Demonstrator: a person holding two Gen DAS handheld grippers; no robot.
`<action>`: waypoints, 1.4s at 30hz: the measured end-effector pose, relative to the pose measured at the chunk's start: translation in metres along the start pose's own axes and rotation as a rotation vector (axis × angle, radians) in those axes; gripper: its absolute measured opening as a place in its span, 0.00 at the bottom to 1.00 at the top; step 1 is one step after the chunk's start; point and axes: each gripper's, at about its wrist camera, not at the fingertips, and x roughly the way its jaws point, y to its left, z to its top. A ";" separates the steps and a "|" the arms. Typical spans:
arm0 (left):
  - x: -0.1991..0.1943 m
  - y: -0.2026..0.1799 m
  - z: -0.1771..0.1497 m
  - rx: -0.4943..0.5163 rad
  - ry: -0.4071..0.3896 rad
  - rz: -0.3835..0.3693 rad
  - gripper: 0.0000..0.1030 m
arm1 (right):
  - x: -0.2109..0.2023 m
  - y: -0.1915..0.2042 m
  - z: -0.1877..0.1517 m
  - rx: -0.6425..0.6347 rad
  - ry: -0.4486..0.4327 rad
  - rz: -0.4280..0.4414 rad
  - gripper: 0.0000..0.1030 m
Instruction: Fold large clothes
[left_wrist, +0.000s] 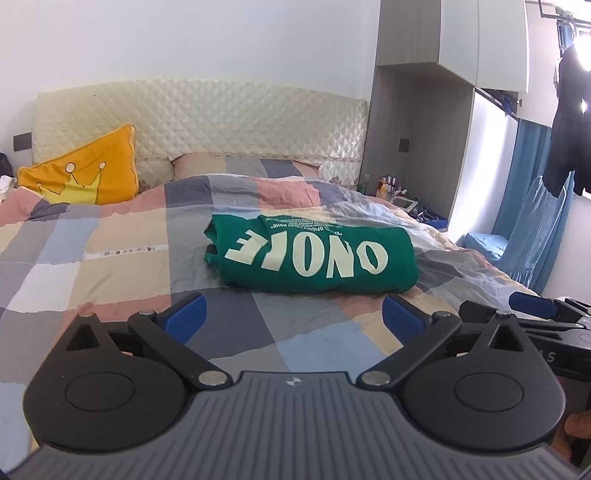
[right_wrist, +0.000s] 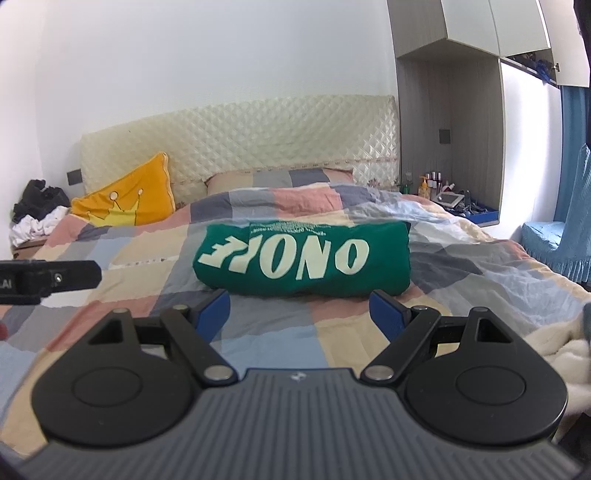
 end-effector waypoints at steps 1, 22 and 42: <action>-0.004 0.000 0.001 0.000 -0.003 0.001 1.00 | -0.003 0.000 0.002 0.004 -0.002 0.009 0.82; -0.049 -0.001 0.005 -0.002 -0.034 -0.008 1.00 | -0.027 0.006 0.001 0.040 0.009 0.003 1.00; -0.050 -0.003 0.002 -0.003 -0.029 -0.016 1.00 | -0.026 0.008 0.000 0.034 0.021 0.005 1.00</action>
